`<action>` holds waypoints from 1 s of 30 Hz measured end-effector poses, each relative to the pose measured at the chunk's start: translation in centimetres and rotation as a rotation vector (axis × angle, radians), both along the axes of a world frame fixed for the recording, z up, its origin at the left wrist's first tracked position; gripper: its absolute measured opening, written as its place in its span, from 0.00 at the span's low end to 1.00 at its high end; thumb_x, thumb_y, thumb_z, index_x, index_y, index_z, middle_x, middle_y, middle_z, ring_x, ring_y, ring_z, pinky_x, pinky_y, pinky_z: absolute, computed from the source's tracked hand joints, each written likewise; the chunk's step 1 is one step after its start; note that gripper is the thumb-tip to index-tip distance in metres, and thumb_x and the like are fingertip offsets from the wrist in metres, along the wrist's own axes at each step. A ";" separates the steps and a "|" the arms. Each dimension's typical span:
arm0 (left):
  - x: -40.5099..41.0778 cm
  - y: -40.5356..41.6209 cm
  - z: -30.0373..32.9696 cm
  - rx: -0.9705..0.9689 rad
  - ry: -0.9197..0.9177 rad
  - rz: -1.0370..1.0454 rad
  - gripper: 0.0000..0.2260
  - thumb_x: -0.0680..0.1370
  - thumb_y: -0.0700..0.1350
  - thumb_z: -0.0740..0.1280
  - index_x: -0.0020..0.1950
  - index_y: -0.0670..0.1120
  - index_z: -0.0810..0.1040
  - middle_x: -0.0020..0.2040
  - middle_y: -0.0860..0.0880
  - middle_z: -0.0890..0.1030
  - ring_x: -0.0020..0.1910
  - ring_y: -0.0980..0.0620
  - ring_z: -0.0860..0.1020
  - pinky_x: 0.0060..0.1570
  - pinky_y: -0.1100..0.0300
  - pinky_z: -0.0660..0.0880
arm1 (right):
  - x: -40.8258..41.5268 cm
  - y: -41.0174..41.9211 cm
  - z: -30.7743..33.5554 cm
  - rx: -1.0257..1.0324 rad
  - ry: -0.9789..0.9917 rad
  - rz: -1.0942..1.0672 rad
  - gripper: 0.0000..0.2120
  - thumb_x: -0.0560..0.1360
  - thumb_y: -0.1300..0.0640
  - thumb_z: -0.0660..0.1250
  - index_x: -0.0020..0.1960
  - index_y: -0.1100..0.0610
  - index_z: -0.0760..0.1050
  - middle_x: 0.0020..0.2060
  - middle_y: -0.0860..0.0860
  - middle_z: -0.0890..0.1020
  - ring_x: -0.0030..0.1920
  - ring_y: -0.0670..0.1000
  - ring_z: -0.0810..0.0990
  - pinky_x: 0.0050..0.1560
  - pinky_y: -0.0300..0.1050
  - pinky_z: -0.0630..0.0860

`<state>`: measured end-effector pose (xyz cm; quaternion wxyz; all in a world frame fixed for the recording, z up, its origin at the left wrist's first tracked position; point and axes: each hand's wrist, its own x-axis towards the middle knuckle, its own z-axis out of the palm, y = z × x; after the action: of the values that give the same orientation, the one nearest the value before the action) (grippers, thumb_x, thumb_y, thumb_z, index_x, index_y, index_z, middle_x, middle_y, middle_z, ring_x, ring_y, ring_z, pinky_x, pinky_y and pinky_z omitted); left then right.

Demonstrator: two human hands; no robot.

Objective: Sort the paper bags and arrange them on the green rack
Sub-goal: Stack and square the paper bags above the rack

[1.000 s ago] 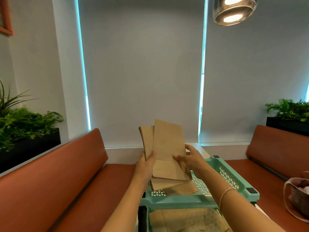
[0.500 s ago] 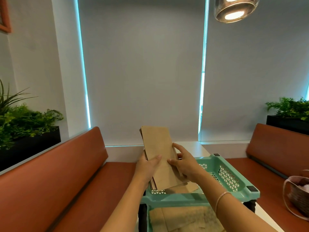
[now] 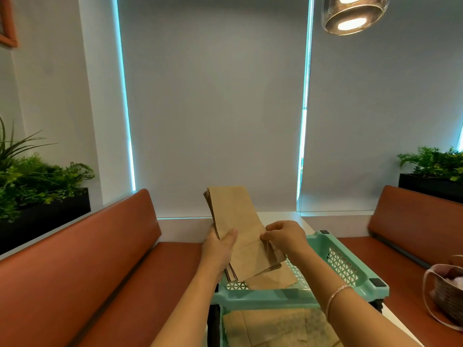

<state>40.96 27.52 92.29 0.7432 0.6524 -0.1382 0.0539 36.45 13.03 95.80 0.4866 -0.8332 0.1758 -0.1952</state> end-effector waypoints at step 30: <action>-0.1 0.0 0.2 -0.006 0.062 0.012 0.14 0.81 0.49 0.59 0.65 0.46 0.72 0.58 0.49 0.78 0.58 0.49 0.76 0.61 0.53 0.72 | -4.5 2.6 6.8 -0.662 -0.255 -0.182 0.14 0.74 0.62 0.62 0.55 0.54 0.81 0.48 0.53 0.79 0.45 0.55 0.77 0.45 0.43 0.74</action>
<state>40.82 27.56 92.48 0.7487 0.6524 -0.1109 0.0383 31.97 15.63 102.55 0.1894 -0.8954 0.1147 -0.3862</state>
